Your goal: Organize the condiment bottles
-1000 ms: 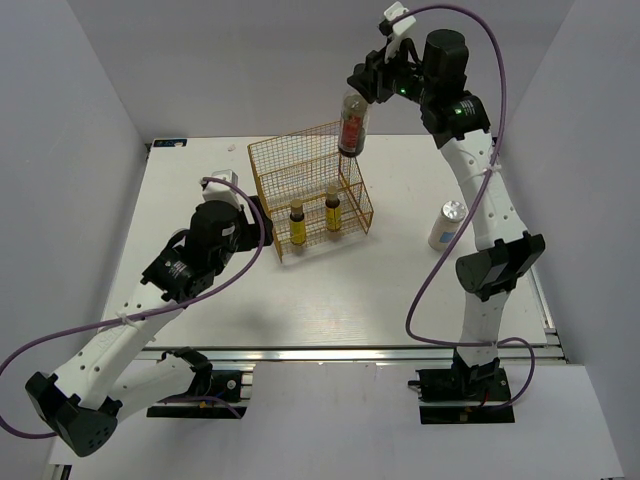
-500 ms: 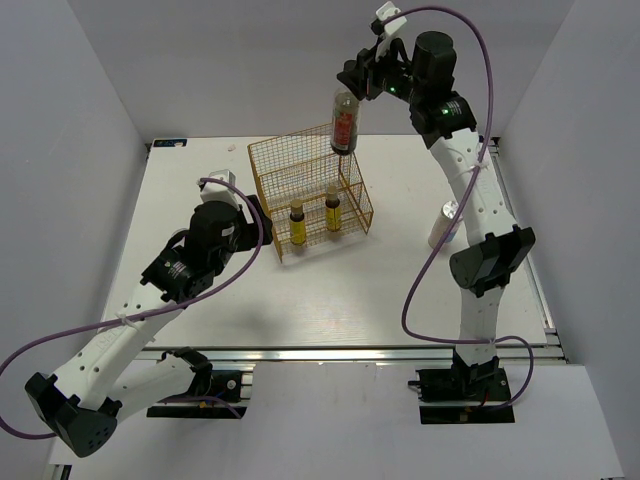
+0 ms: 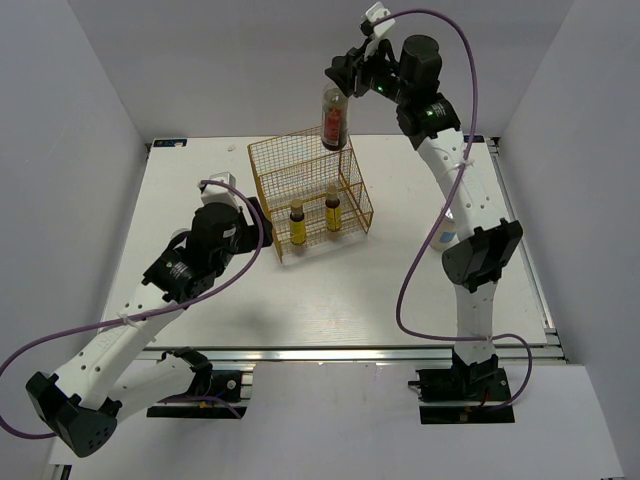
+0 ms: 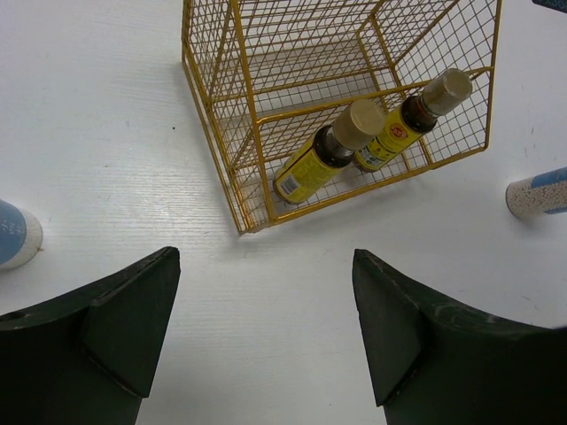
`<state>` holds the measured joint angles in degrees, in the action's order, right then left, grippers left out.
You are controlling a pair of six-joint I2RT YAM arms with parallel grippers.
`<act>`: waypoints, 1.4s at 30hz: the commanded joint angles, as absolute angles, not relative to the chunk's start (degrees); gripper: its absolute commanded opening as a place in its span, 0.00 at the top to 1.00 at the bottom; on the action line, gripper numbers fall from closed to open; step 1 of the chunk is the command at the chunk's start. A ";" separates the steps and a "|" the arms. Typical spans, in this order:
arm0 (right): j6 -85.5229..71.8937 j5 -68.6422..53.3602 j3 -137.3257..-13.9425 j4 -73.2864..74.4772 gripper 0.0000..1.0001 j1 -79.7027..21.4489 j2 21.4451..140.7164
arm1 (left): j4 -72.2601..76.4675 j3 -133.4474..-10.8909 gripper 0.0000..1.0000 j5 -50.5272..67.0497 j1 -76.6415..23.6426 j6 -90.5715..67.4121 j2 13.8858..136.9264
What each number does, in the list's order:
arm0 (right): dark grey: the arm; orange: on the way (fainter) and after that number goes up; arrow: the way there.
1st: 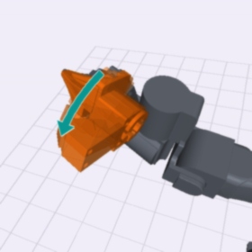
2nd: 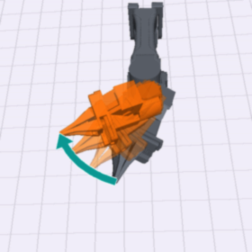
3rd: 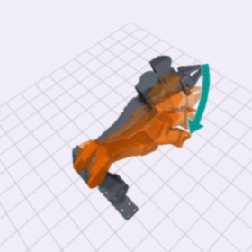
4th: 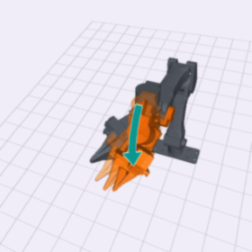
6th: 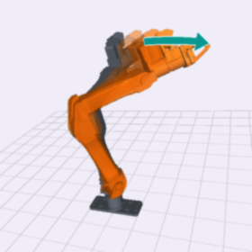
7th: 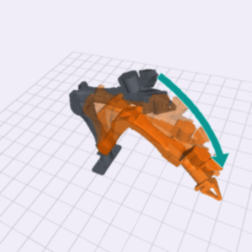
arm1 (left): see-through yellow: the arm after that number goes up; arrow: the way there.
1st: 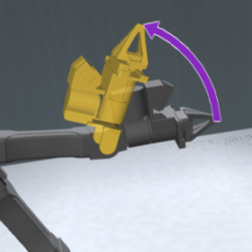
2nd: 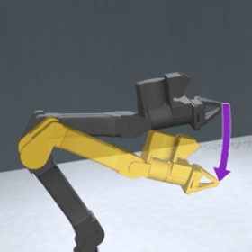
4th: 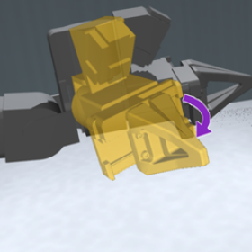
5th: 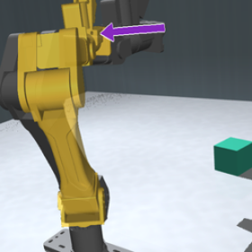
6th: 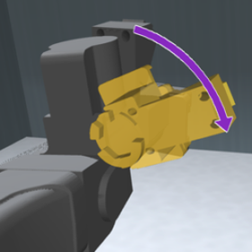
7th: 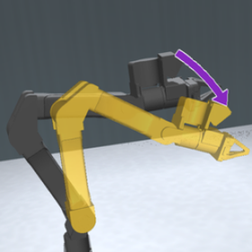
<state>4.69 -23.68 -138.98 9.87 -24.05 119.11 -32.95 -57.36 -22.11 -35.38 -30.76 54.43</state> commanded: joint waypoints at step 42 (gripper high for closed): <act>6.94 -29.27 -122.70 -0.44 1.00 -25.75 116.46 | -34.63 -55.02 0.12 -24.96 -35.42 -34.54 52.47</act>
<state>6.17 -27.05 -122.15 6.20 -25.28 122.34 -34.48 -54.78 -24.23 -35.38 -34.13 52.69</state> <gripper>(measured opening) 0.427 0.883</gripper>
